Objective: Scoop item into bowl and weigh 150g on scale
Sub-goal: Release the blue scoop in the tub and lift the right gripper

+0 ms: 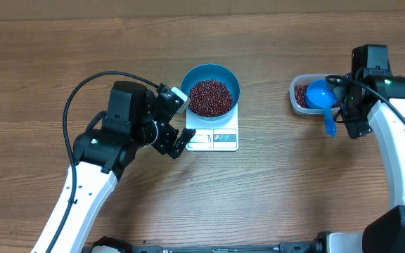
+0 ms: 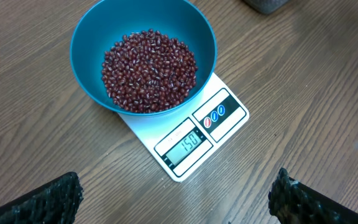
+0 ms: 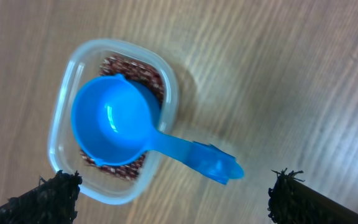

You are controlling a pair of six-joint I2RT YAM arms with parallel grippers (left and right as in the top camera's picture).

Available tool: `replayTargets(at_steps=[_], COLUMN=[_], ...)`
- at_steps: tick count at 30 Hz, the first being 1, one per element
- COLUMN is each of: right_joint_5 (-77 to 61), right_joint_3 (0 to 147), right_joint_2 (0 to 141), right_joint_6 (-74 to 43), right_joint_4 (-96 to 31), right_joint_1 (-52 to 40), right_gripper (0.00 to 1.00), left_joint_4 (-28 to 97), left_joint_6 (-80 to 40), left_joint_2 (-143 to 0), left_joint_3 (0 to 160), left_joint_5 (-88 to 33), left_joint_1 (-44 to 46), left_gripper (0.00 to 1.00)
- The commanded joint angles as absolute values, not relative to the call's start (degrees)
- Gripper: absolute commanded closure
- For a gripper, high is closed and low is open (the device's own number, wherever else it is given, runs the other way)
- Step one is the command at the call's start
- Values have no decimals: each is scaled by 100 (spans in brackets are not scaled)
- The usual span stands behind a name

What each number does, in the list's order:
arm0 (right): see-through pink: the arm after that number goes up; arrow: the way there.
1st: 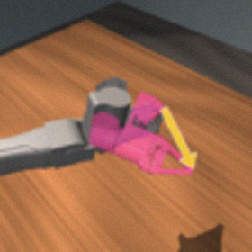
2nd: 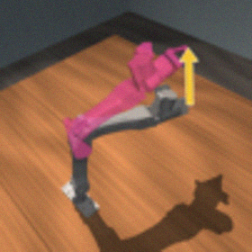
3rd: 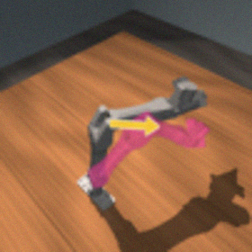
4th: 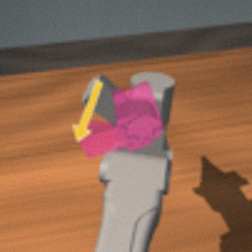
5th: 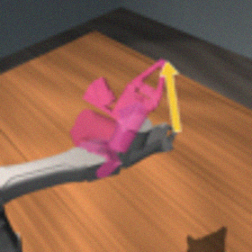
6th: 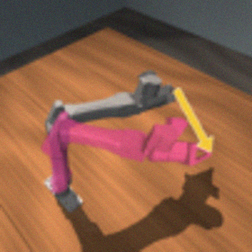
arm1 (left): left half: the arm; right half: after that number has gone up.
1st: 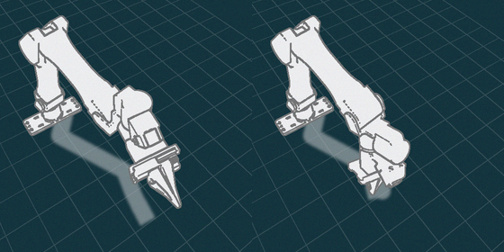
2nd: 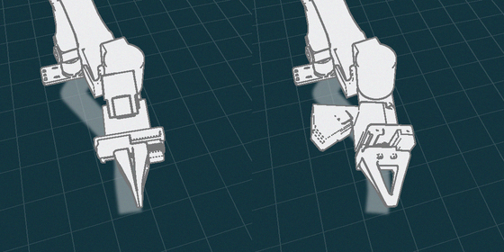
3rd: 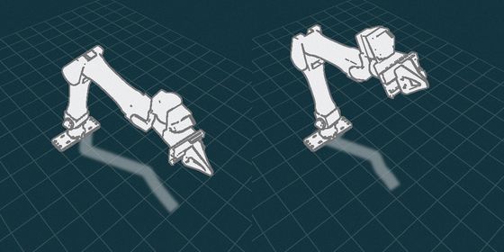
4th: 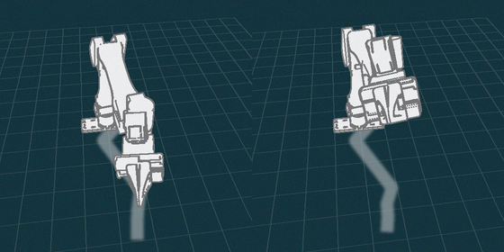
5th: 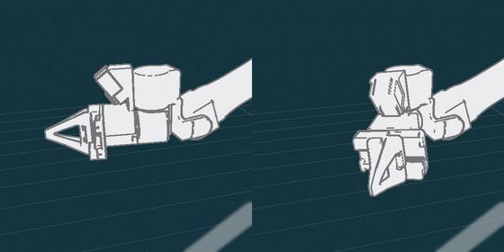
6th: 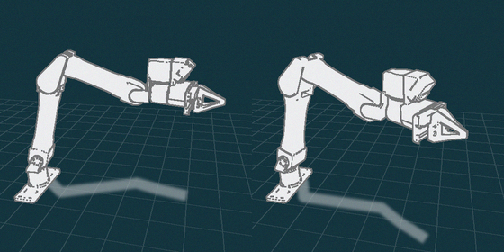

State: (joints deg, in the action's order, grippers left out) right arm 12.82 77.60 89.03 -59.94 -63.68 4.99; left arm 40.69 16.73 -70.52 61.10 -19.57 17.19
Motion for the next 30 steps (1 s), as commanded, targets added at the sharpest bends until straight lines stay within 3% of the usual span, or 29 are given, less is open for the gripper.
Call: replayTargets(at_steps=[1,5,13,21,30], right_joint_5=[1302,1273,799,786,803], right_joint_3=[7905,7905,8038,8868,10654], right_joint_2=[8873,8873,8862,8862,8862], right_joint_6=[-5942,-5253,-2414,-1308,-1293], right_joint_4=[-6490,-6532,-6729,-7741,-9223], right_joint_1=[523,523,523,523,523], right_gripper=[0,0,0,0,0], left_joint_4=[4049,4049,4049,4049,4049], left_joint_6=[1761,1761,1763,1761,1761], left_joint_2=[-7087,-7087,-7087,-7087,-7087], left_joint_3=[6055,6055,6055,6055,6055], left_joint_5=[-2058,-2058,-2058,-2058,-2058], left_joint_1=[1695,1695,1695,1695,1695], left_gripper=[0,0,0,1,1])
